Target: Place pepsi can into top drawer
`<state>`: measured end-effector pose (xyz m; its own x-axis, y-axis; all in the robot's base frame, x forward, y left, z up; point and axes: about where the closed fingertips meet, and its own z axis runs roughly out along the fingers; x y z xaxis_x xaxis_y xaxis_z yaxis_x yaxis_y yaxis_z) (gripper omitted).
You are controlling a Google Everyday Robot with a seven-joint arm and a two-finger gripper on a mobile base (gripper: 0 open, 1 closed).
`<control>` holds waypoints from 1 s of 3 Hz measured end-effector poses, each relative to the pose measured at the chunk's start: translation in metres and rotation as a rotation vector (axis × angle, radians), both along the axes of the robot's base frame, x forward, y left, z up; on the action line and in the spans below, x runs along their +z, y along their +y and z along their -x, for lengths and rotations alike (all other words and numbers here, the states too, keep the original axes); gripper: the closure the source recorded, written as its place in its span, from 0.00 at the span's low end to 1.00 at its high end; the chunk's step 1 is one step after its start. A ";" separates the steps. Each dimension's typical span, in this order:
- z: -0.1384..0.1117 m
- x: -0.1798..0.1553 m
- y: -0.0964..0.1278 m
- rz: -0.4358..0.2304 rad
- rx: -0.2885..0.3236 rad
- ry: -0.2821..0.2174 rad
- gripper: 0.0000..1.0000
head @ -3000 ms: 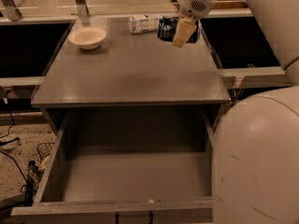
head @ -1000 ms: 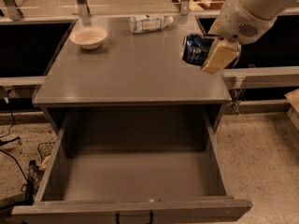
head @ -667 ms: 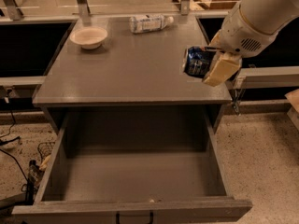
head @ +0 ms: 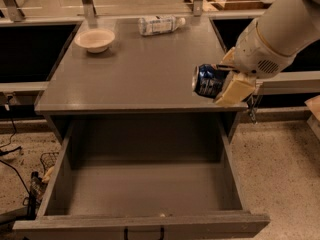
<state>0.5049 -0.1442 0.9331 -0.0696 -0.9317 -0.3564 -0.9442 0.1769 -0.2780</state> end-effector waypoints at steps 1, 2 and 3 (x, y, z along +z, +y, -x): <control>0.016 -0.014 0.007 -0.024 0.017 0.019 1.00; 0.028 -0.051 0.029 -0.043 0.038 0.075 1.00; 0.030 -0.079 0.040 -0.046 0.041 0.117 1.00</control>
Offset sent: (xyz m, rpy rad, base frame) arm -0.0390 0.0424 -0.0739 0.0608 0.1132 0.0570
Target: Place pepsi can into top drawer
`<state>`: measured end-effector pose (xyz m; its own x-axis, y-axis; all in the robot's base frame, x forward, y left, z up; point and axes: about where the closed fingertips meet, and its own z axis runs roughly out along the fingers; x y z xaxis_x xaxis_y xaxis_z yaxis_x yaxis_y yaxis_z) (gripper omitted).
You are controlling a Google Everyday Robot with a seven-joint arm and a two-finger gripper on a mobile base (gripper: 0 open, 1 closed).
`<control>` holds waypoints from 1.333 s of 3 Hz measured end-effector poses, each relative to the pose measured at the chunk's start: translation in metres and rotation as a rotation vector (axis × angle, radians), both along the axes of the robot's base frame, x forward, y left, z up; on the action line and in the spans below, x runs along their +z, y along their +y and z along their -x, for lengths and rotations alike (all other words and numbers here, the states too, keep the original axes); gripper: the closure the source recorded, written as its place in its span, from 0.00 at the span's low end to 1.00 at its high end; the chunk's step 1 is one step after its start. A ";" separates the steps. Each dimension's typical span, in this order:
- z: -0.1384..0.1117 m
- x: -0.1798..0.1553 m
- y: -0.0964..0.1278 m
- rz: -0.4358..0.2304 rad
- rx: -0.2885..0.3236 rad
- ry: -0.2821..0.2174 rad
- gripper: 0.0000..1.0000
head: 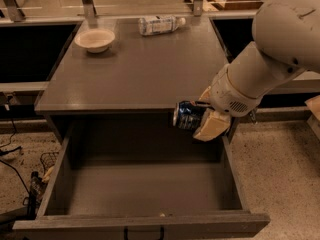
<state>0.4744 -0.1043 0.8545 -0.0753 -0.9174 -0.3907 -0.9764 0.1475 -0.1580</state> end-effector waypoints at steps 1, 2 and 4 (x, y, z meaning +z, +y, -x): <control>0.000 0.000 0.000 0.000 0.000 0.000 1.00; -0.001 -0.025 0.012 -0.030 0.009 0.043 1.00; -0.004 -0.052 0.023 -0.052 0.015 0.098 1.00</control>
Offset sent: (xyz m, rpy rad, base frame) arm 0.0031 0.0272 -0.0591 0.0743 0.1008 0.0153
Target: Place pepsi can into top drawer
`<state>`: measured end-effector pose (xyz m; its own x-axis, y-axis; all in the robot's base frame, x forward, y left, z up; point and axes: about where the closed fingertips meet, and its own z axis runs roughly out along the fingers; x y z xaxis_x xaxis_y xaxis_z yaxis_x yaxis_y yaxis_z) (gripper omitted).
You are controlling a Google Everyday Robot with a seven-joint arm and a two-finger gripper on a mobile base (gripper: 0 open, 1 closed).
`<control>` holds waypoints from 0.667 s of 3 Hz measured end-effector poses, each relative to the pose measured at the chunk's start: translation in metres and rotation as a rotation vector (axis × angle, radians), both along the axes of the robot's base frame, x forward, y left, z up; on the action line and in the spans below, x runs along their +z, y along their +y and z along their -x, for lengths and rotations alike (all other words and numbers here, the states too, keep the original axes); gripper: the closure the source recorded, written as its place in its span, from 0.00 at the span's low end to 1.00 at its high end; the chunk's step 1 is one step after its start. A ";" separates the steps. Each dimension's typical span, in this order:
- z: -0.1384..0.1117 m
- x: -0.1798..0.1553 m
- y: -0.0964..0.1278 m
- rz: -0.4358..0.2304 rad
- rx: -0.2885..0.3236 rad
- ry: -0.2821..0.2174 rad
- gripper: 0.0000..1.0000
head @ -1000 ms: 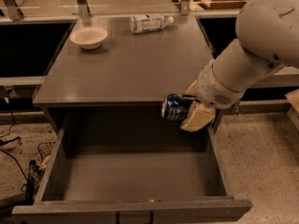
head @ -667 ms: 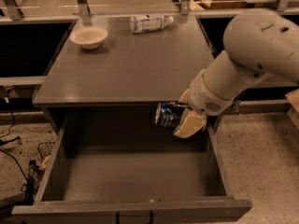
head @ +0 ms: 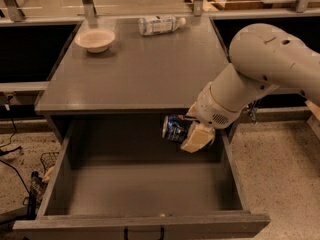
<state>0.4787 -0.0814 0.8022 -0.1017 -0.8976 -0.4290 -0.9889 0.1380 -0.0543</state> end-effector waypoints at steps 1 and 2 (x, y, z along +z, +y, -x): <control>0.004 -0.010 0.001 0.045 -0.018 -0.016 1.00; 0.017 -0.025 0.000 0.107 -0.021 -0.020 1.00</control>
Offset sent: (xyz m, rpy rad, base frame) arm -0.0264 -0.0009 -0.0371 -0.1636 -0.0258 -0.0279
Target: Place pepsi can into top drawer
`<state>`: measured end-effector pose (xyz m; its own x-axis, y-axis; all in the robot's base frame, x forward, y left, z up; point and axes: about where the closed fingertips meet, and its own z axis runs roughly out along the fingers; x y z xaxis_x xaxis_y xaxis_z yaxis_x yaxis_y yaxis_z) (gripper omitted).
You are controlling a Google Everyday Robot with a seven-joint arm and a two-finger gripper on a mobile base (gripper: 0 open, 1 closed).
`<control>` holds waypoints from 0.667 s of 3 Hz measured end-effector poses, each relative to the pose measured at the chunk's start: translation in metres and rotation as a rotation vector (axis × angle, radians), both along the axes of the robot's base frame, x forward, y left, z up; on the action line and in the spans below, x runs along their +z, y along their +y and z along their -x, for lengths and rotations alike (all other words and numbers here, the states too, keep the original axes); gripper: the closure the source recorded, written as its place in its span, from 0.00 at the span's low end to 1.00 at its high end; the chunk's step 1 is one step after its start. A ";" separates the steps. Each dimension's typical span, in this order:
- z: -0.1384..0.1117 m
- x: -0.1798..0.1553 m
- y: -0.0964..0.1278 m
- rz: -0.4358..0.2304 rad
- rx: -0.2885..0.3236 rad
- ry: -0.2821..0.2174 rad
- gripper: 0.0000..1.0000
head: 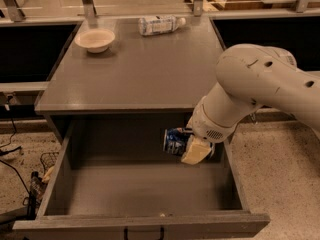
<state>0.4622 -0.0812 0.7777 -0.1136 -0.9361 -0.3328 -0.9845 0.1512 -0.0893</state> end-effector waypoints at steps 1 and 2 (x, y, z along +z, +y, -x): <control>0.000 0.000 0.000 0.000 0.000 0.000 1.00; 0.001 -0.012 0.002 -0.016 -0.015 0.012 1.00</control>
Offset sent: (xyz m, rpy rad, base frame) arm 0.0001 0.0053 -0.0330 0.0463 0.0342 -0.0452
